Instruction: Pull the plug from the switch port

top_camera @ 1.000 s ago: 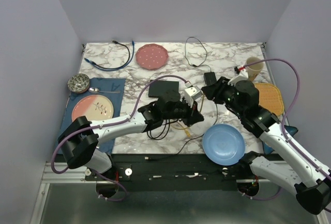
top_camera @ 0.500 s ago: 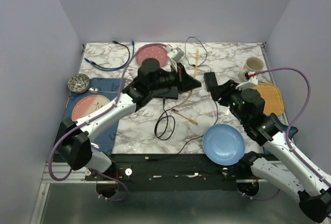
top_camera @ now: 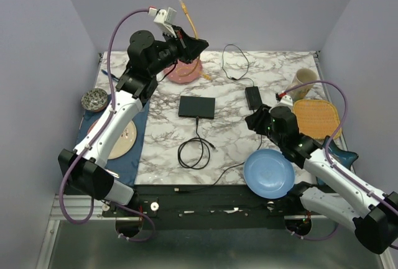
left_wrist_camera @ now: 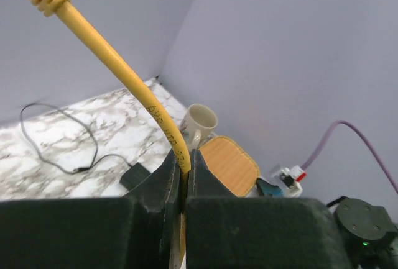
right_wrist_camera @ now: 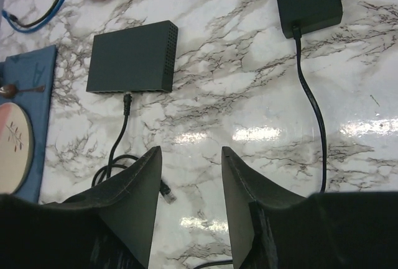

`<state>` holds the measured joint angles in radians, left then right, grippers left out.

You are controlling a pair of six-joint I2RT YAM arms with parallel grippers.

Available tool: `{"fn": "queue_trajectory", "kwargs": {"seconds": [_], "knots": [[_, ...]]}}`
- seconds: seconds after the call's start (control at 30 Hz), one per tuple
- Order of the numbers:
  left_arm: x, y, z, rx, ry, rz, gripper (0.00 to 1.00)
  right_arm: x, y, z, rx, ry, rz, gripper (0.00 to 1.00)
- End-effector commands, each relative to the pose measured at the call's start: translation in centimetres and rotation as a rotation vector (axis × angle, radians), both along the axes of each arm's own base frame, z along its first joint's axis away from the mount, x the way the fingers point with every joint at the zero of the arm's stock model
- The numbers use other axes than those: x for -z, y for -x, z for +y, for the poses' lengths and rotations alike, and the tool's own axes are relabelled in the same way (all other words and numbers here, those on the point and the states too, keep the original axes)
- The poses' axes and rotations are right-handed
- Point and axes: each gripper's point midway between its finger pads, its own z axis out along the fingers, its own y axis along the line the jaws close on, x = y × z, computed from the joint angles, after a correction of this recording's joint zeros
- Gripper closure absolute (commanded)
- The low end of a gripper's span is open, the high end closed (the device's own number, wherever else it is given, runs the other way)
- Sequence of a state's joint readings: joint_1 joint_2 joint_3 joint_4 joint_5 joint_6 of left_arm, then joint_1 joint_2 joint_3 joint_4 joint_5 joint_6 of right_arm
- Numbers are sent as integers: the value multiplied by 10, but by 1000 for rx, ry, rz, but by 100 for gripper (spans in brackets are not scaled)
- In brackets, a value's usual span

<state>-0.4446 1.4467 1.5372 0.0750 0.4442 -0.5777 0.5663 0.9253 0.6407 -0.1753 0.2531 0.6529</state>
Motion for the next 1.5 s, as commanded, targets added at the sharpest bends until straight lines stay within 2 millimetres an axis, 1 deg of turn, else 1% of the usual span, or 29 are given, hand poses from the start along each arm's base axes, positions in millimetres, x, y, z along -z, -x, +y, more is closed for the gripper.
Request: {"fn": "queue_trajectory", "kwargs": {"seconds": [0.0,0.03,0.07,0.13,0.17,0.23,0.4,0.43,0.5,0.53,0.57,0.6,0.63,0.67,0.8,0.83,0.87,0.9,0.93,0.97,1.0,1.03,1.07,1.13,1.17,1.23,1.27,1.3,1.47], "knots": [[32,-39,30,-179,-65,132,100,-3,-4,5,-25,0,-27,49],[44,-59,45,-289,-100,160,100,-3,-4,6,-29,-4,-28,49],[39,-68,57,-357,-113,169,100,-2,-4,6,-32,-4,-26,49],[86,-97,92,-522,-213,324,100,1,-4,9,-42,-8,-19,49],[82,-110,114,-623,-209,346,100,3,-3,9,-45,-7,-14,49],[118,-132,155,-739,-242,466,100,6,-2,11,-53,-10,-8,49],[146,-176,220,-890,-143,556,100,10,-1,17,-81,-18,8,49],[166,-188,228,-906,-153,590,100,9,-3,18,-85,-21,6,49],[159,-205,257,-986,-145,579,100,13,-4,21,-94,-17,23,50],[182,-219,264,-1004,-165,613,86,14,-5,22,-95,-14,25,50],[164,-230,277,-1025,-136,572,65,14,-7,23,-97,-6,25,50],[166,-238,276,-1021,-132,571,44,16,-9,25,-102,2,34,50],[186,-246,289,-1033,-131,622,3,18,-11,26,-102,10,38,50],[175,-252,289,-1025,-109,599,1,16,-14,27,-104,17,35,50],[182,-248,276,-983,-104,608,1,23,-22,34,-115,31,60,50],[161,-243,275,-981,-77,556,1,26,-24,38,-126,26,68,51],[184,-235,272,-980,-88,604,1,28,-24,41,-136,19,77,51],[185,-229,270,-979,-80,604,1,25,-27,44,-141,9,73,52],[162,-220,271,-982,-41,552,1,23,-27,50,-165,-10,69,52],[185,-209,252,-956,-56,600,1,27,-27,54,-180,-13,79,52],[189,-202,245,-948,-53,605,1,27,-27,59,-207,-18,78,52],[173,-191,228,-919,-28,570,1,19,-30,71,-253,-51,48,52],[199,-179,216,-892,-49,617,1,25,-29,80,-296,-64,72,52],[208,-164,181,-771,-48,633,1,17,-27,103,-395,-123,88,52],[225,-146,151,-697,-87,664,1,19,-27,110,-422,-143,112,52],[235,-126,117,-594,-133,646,2,31,-23,129,-486,-213,177,52],[261,-112,107,-567,-174,683,3,35,-20,134,-505,-239,193,52],[269,-100,88,-516,-195,687,6,41,-17,139,-511,-279,220,51],[323,-74,84,-498,-293,796,36,50,-13,150,-537,-369,242,50]]}}
